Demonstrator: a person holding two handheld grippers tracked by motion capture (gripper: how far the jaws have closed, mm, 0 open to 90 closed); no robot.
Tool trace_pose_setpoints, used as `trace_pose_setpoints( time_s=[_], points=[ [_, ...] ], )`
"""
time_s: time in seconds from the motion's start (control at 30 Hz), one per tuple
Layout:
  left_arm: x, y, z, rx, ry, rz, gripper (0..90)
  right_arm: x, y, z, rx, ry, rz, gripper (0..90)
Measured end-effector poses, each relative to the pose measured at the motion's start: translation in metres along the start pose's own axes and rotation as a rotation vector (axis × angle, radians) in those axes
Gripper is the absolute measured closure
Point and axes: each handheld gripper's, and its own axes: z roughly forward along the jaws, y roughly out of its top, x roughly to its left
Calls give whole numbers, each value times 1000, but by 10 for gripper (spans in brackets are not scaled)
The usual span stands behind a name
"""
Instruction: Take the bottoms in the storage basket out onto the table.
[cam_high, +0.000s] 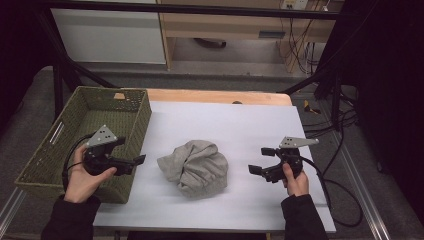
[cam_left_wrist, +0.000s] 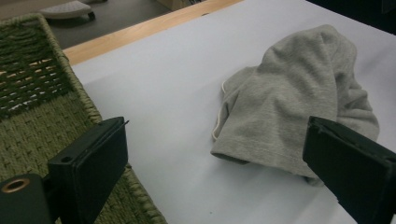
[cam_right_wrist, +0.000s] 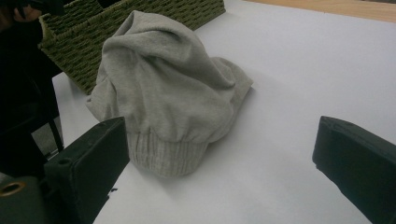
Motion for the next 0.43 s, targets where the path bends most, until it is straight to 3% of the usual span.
trace_pose_setpoints(
  time_s=[0.43],
  points=[
    [3,-2,-2,6,12,4,68,0,0,0,-2,2,1,40]
  ],
)
